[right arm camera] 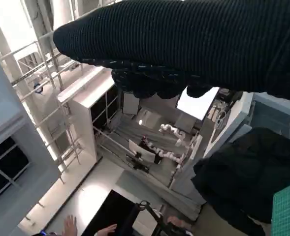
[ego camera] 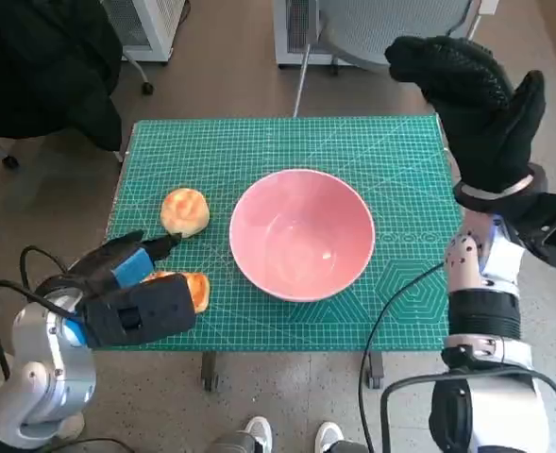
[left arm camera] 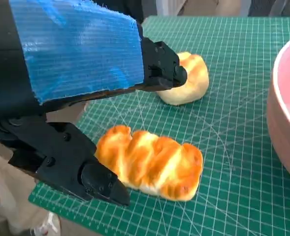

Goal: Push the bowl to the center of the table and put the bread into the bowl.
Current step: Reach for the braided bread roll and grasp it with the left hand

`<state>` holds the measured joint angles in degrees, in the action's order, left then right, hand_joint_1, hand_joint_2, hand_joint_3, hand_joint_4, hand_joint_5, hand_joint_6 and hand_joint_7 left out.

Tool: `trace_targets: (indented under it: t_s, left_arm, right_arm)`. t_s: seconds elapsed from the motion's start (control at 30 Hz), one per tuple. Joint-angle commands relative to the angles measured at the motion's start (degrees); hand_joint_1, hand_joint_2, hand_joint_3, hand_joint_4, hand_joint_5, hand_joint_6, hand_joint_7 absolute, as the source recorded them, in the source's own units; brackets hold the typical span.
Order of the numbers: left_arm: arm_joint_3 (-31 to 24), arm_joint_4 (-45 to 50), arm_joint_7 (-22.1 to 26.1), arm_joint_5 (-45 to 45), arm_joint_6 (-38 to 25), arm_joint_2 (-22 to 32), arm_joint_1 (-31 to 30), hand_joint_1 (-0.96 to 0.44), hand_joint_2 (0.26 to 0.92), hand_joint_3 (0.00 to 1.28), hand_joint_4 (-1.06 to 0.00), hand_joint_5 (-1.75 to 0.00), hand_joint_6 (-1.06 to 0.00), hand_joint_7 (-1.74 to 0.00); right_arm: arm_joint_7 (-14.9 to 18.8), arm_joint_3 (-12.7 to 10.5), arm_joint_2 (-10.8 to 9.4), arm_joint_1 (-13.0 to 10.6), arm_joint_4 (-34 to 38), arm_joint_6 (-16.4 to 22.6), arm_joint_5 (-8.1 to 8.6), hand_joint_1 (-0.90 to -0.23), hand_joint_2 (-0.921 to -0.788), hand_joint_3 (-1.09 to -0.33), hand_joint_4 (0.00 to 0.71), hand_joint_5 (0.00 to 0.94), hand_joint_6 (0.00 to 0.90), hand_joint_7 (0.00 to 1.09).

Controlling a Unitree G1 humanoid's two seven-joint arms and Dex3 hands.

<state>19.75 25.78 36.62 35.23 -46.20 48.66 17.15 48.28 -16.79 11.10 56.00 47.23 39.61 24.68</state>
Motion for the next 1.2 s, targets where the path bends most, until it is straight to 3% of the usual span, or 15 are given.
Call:
trace_targets:
  t_s: [0.03,0.5,0.8,0.97,1.03,1.1,1.13,1.17,1.2]
  left_arm:
    - [0.24,-0.35,0.16,1.22,1.68,-0.34,-1.37,0.17,0.716,0.02,-0.13,0.00,-0.30,0.00]
    - [3.40,-7.40,-0.05,6.03,4.50,-3.10,-0.32,0.06,0.715,0.02,-0.17,-0.01,-0.32,-0.01]
    - [5.28,-13.17,0.98,9.48,6.15,-4.86,1.58,-0.01,0.718,0.02,-0.27,-0.03,-0.41,-0.03]
    - [5.76,-14.64,1.18,10.98,7.29,-5.26,1.78,0.01,0.729,0.02,-0.40,-0.06,-0.49,-0.04]
    - [5.84,-15.29,0.95,11.48,8.15,-5.30,1.68,0.04,0.753,0.02,-0.45,-0.58,-0.59,-0.04]
    - [5.85,-16.18,0.57,11.83,9.28,-5.30,1.62,0.21,0.824,0.05,-0.59,-0.88,-0.66,-0.05]
    - [5.82,-16.63,0.39,12.02,9.87,-5.32,1.59,0.24,0.806,0.11,-0.61,-0.95,-0.69,-0.09]
    - [5.77,-17.19,0.09,12.22,10.60,-5.36,1.54,0.30,0.725,0.32,-0.65,-1.09,-0.72,-0.16]
    - [5.68,-17.59,-0.09,12.40,11.15,-5.43,1.49,0.19,0.700,0.40,-0.65,-1.15,-0.70,-0.55]
  right_arm:
    - [0.75,0.00,0.12,-0.97,0.44,-0.31,0.52,-0.736,-0.921,-0.757,0.188,0.000,0.244,0.00]
    - [1.20,0.01,0.09,-1.02,0.41,-0.68,0.78,-0.735,-0.921,-0.757,0.189,0.000,0.243,0.00]
    - [1.57,-0.01,0.15,-1.10,-0.19,-1.27,1.12,-0.735,-0.921,-0.756,0.189,0.000,0.244,0.00]
    - [1.70,0.06,0.17,-1.26,-0.59,-1.58,1.24,-0.738,-0.921,-0.756,0.189,0.000,0.245,0.00]
    - [1.75,0.14,0.17,-1.38,-0.82,-1.66,1.31,-0.740,-0.921,-0.753,0.189,0.000,0.247,0.01]
    - [1.84,0.18,0.16,-1.48,-1.02,-1.74,1.40,-0.741,-0.921,-0.752,0.189,0.000,0.247,0.01]
    - [1.88,0.18,0.15,-1.52,-1.10,-1.78,1.44,-0.741,-0.921,-0.752,0.190,0.000,0.247,0.01]
    - [1.95,0.19,0.13,-1.57,-1.18,-1.84,1.50,-0.742,-0.921,-0.752,0.190,0.001,0.248,0.01]
    - [2.00,0.19,0.12,-1.60,-1.24,-1.88,1.54,-0.742,-0.921,-0.751,0.190,0.001,0.248,0.01]
